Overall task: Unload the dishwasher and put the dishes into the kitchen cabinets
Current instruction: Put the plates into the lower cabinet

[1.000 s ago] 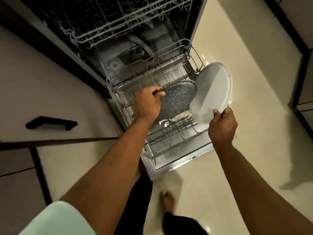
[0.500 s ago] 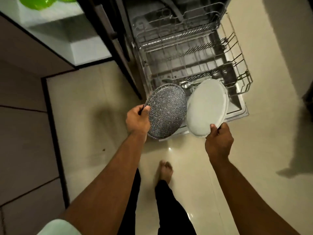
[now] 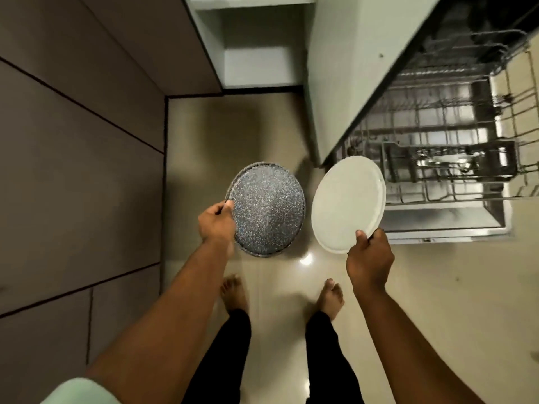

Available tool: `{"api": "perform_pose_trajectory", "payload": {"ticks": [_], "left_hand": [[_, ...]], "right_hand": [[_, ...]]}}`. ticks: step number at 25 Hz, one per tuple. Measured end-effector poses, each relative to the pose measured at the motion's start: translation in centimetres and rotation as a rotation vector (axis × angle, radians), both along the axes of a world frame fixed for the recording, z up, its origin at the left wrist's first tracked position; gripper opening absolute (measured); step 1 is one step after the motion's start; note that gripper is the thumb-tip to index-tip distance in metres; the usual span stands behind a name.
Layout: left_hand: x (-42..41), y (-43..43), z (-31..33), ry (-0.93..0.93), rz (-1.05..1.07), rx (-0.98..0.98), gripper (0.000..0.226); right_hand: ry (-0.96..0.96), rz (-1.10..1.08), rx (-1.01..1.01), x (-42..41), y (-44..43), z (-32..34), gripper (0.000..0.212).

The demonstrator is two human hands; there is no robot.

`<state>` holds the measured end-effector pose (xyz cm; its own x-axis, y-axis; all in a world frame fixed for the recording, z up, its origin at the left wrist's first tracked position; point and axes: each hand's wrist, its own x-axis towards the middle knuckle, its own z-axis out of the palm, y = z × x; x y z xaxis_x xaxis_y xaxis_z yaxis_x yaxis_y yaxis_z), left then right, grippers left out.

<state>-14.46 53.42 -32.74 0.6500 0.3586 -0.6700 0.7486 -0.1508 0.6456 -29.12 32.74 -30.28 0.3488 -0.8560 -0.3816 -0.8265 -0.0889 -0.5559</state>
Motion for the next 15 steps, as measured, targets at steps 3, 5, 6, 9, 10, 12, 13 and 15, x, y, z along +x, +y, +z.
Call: {"api": "perform_pose_trajectory", "payload": {"ticks": [3,5,6,9,10,12,13,15], "left_hand": [[3.4,5.2,0.1,0.032,0.145,-0.055,0.017],[5.9,7.7,-0.4,0.049,0.203,-0.088,0.008],[7.2,8.5,-0.6,0.052,0.237,-0.101,0.009],[10.5,9.1,-1.1,0.048,0.307,-0.116,0.006],[11.7,8.8,-1.2,0.052,0.317,-0.132,0.010],[13.7,7.8,-1.2,0.052,0.344,-0.177,0.018],[14.5,7.6,-1.7,0.063,0.365,-0.192,0.020],[16.3,6.9,-2.9,0.082,0.396,-0.212,0.023]], "right_hand": [[0.027,0.033,0.031,3.6,4.9,-0.9,0.023],[0.003,0.063,0.046,5.9,7.3,-1.4,0.022],[-0.015,0.061,0.055,7.2,8.2,-1.8,0.022],[-0.025,0.064,0.038,11.1,9.1,-3.0,0.023],[-0.036,0.060,0.037,12.6,8.9,-3.8,0.023],[-0.045,0.055,0.041,15.4,8.0,-4.6,0.024],[-0.041,0.061,0.053,16.9,7.5,-4.9,0.024],[-0.046,0.088,0.068,20.1,6.1,-5.8,0.025]]}}
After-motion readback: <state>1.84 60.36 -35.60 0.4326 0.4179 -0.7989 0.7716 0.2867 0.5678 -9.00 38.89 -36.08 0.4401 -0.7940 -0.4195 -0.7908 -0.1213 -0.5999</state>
